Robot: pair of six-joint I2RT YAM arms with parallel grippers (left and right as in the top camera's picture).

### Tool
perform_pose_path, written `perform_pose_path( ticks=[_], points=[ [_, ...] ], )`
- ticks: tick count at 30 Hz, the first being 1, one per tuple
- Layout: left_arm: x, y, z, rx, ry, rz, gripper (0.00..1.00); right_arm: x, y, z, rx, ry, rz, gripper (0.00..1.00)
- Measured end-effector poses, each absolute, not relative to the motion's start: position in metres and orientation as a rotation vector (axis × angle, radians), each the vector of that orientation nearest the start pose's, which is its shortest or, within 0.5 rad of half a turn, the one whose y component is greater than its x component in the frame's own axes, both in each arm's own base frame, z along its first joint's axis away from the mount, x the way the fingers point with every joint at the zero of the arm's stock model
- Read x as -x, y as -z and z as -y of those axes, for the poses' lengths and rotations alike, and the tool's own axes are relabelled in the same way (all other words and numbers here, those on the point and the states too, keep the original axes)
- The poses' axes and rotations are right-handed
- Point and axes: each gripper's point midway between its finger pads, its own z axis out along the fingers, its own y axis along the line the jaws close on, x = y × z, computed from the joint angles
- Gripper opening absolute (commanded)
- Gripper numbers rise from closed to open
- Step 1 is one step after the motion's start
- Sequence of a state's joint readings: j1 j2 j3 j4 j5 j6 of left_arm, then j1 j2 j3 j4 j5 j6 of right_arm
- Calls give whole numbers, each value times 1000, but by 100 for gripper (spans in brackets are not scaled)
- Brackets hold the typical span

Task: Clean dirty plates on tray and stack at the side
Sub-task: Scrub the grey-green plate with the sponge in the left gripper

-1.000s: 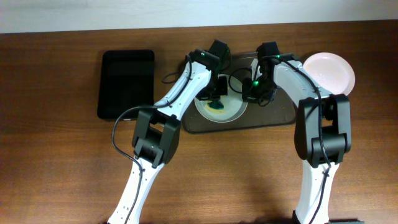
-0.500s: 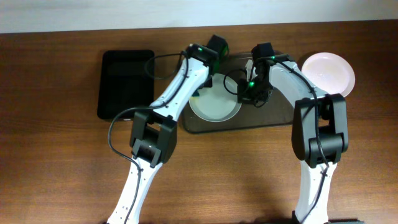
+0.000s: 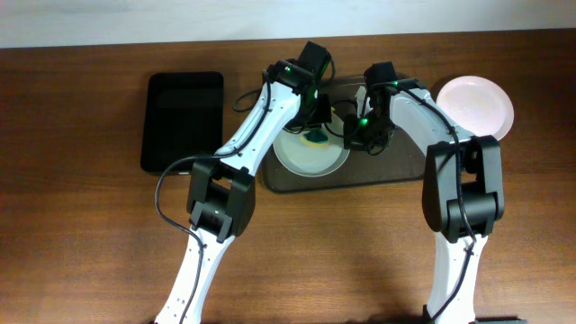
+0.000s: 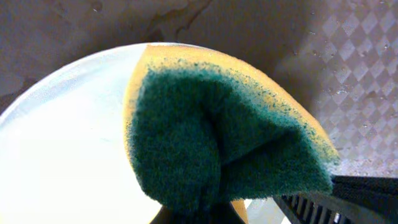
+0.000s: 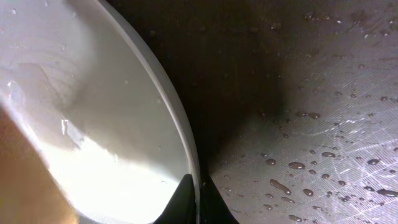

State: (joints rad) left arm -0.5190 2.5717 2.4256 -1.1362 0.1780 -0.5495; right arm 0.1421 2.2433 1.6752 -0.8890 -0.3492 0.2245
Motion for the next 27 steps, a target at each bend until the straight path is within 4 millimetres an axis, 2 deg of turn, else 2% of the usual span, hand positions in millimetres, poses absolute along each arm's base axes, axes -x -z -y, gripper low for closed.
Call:
perform_pose_path(
  ticks=[5,8,10,14,18,23,27],
  points=[
    [-475,-11,294,73,419,-3012,0,-437,-5,-122,-97,-560,-3042,4],
    [-479,-11,287,90,382,-3002,0,-437,-5,-122,-97,-560,-3043,4],
    [-484,-10,275,103,275,-2980,0,-437,-5,-122,-99,-560,-3044,4],
    [-494,-13,236,132,-50,-2911,0,-438,-5,-124,-96,-574,-3038,4],
    [-496,-19,218,136,-202,-2865,0,-437,-6,-134,-71,-604,-3033,4],
    [-501,-36,209,153,-220,-2832,0,-434,-5,-131,-80,-592,-3050,4],
    [-492,-36,216,196,18,-2947,0,-434,-4,-127,-91,-584,-3053,4]
  ],
)
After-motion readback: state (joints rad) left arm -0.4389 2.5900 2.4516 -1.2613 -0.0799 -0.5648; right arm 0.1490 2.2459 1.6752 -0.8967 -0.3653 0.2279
